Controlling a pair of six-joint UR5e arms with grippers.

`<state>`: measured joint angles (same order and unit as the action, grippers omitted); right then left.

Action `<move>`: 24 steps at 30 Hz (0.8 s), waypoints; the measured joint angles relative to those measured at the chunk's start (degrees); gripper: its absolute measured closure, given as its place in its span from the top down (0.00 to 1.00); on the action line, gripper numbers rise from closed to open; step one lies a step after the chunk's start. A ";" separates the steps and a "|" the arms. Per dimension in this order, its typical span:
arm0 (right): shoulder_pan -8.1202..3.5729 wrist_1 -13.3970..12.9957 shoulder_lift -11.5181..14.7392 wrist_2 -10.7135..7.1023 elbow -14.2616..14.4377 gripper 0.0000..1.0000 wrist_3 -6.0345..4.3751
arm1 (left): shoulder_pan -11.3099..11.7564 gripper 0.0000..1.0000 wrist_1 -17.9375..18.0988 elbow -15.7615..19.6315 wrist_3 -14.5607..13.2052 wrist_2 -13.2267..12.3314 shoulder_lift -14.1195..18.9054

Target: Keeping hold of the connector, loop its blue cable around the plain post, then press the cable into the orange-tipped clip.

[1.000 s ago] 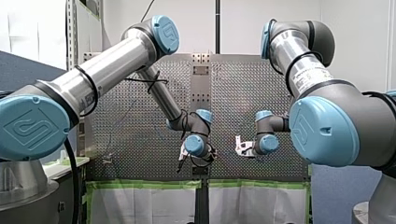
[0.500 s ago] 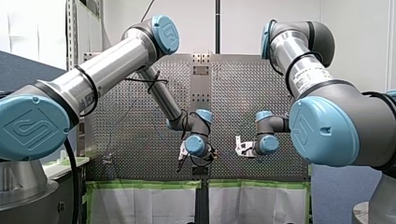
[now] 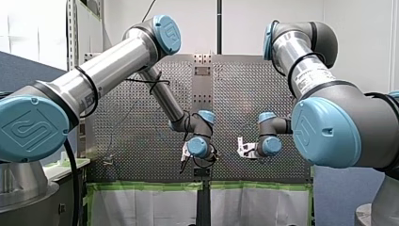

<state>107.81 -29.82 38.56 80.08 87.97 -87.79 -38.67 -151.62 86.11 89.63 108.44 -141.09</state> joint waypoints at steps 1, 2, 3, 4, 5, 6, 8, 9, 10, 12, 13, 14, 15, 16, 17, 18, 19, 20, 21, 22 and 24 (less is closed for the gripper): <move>0.03 0.01 -0.01 0.00 0.00 0.00 0.00 | 0.00 1.00 0.00 0.00 0.03 0.02 0.00; 0.05 0.03 -0.02 0.00 0.00 0.00 0.01 | -0.01 1.00 0.00 0.00 0.06 0.03 0.00; 0.06 0.04 -0.02 0.00 0.01 0.00 0.02 | -0.01 1.00 -0.02 0.00 0.07 0.04 0.00; 0.09 0.06 -0.02 0.00 0.01 0.00 0.03 | -0.04 1.00 -0.08 0.00 0.06 0.05 0.00; 0.10 0.05 -0.02 0.00 0.01 0.00 0.04 | -0.08 1.00 -0.26 0.00 0.05 0.14 0.04; 0.12 0.05 -0.02 -0.01 0.02 0.00 0.04 | -0.11 1.00 -0.44 0.04 0.05 0.29 0.13; 0.14 0.03 -0.02 0.00 0.02 0.00 0.05 | -0.26 1.00 -0.74 0.39 0.05 0.73 0.62; 0.14 0.04 -0.02 0.00 0.02 0.00 0.07 | -0.35 1.00 -0.71 0.65 0.06 0.89 0.94; 0.14 0.06 -0.02 0.00 0.02 0.00 0.09 | -0.44 1.00 -0.59 0.96 0.09 1.04 1.30; 0.08 0.12 -0.02 0.00 0.03 0.00 0.11 | -0.61 1.00 0.14 1.95 0.51 1.44 2.36; 0.02 0.17 -0.02 0.00 0.02 0.00 0.12 | -0.66 1.00 0.60 2.46 0.84 1.59 2.88; -0.02 0.20 -0.02 0.00 0.01 0.00 0.13 | -0.74 1.00 1.25 3.15 1.39 1.75 3.59; -0.06 0.22 -0.02 0.00 0.02 0.00 0.13 | -0.78 1.00 1.71 3.67 1.85 1.88 4.13; -0.09 0.25 -0.04 0.00 0.01 0.00 0.14 | -0.81 1.00 2.04 4.22 2.33 2.06 4.67; -0.11 0.25 -0.04 0.00 0.02 0.00 0.14 | -0.85 1.00 2.30 4.96 2.86 2.34 5.41; -0.11 0.24 -0.04 0.00 0.03 0.00 0.14 | -0.88 1.00 2.46 5.49 3.16 2.55 5.95; -0.10 0.22 -0.04 0.00 0.03 0.00 0.11 | -0.91 1.00 2.66 6.02 3.40 2.76 6.47; -0.10 0.20 -0.04 -0.01 0.03 0.00 0.10 | -0.94 1.00 2.99 6.66 3.72 3.02 7.11; -0.10 0.19 -0.04 0.00 0.01 0.00 0.09 | -0.96 1.00 3.29 7.12 3.97 3.16 7.58; -0.09 0.20 -0.05 -0.01 0.01 0.00 0.08 | -0.99 1.00 3.65 7.61 4.28 3.25 8.06; -0.07 0.21 -0.06 0.00 0.02 0.00 0.07 | -1.10 1.00 4.69 8.75 5.14 3.40 9.22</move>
<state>107.74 -29.60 38.50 80.08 87.99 -87.72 -39.77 -146.93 94.86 94.77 111.85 -131.88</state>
